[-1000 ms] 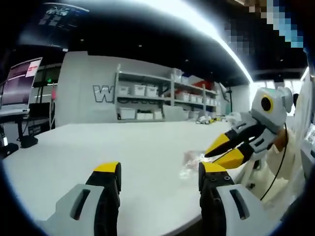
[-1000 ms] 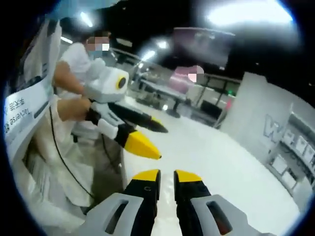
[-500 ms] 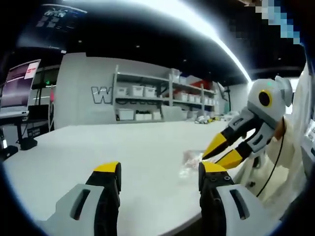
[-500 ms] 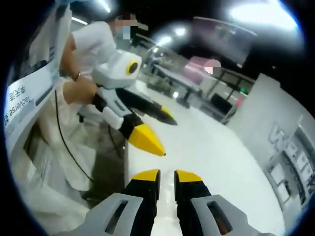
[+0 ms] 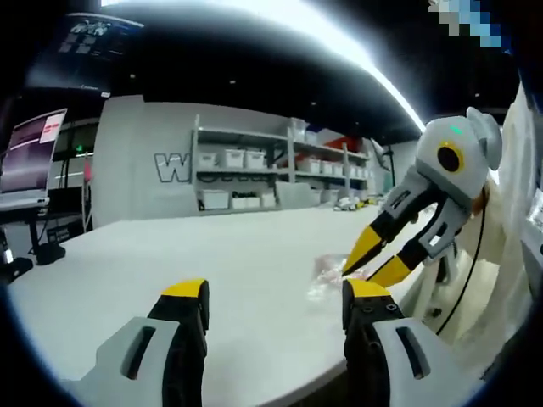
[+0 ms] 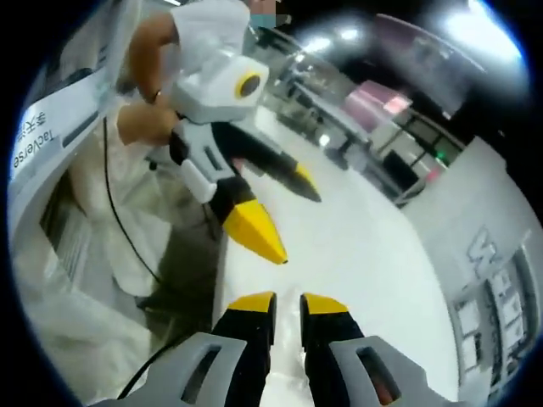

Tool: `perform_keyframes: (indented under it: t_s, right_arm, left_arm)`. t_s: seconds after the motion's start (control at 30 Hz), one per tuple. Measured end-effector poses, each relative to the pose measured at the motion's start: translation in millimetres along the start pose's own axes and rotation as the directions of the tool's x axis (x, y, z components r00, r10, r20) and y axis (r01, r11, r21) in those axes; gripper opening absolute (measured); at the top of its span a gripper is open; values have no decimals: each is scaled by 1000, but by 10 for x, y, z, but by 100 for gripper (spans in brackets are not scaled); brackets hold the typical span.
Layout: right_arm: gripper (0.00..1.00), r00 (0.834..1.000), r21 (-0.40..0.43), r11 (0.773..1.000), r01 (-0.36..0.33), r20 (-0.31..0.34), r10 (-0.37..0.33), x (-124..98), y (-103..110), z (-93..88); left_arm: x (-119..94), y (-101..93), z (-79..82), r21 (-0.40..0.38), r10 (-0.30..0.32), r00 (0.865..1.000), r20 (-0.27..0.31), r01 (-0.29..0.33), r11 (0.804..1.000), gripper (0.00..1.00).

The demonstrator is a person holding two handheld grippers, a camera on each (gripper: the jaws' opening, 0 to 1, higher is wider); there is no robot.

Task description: Open the resealable bag by pulling the two sides of the seal apart until the entire bag opening is separated and visibly accessible.

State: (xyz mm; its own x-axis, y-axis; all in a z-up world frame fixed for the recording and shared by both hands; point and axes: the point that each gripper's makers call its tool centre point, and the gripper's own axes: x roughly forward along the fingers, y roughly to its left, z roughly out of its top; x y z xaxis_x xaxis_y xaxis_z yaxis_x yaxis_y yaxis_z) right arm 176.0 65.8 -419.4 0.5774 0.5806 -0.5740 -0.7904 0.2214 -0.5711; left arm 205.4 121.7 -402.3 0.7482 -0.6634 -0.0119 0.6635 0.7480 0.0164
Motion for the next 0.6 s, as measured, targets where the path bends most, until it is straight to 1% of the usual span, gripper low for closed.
perform_keyframes:
  t_s: [0.1, 0.23, 0.3, 0.4, 0.53, 0.6]
  right_arm:
    - [8, 1000, -15, 1000, -8, -24, 7, -5, -7, -39]
    - [8, 998, -25, 1000, -16, -62, 14, -21, -25, -109]
    - [8, 996, -26, 999, -21, -88, 19, -27, -36, -174]
    - [8, 993, -31, 999, -31, -114, 27, -50, -37, -238]
    - [8, 993, -36, 999, -35, -116, 31, -79, -31, -235]
    - [8, 992, -35, 998, -43, -117, 39, -105, 43, -198]
  left_arm:
    - [-7, -19, -2, -9, -8, 1000, 10, 8, 1000, 63]
    - [-4, -40, -36, 8, -11, 1000, 2, 11, 1000, 62]
    - [-1, -36, -50, 16, -11, 1000, -2, 11, 1000, 62]
    - [-1, -34, -56, 13, -15, 1000, 0, 15, 1000, 62]
    - [-9, -30, -86, 9, -15, 1000, -3, 15, 1000, 62]
    - [-19, -27, -90, 6, -15, 1000, -1, 15, 1000, 62]
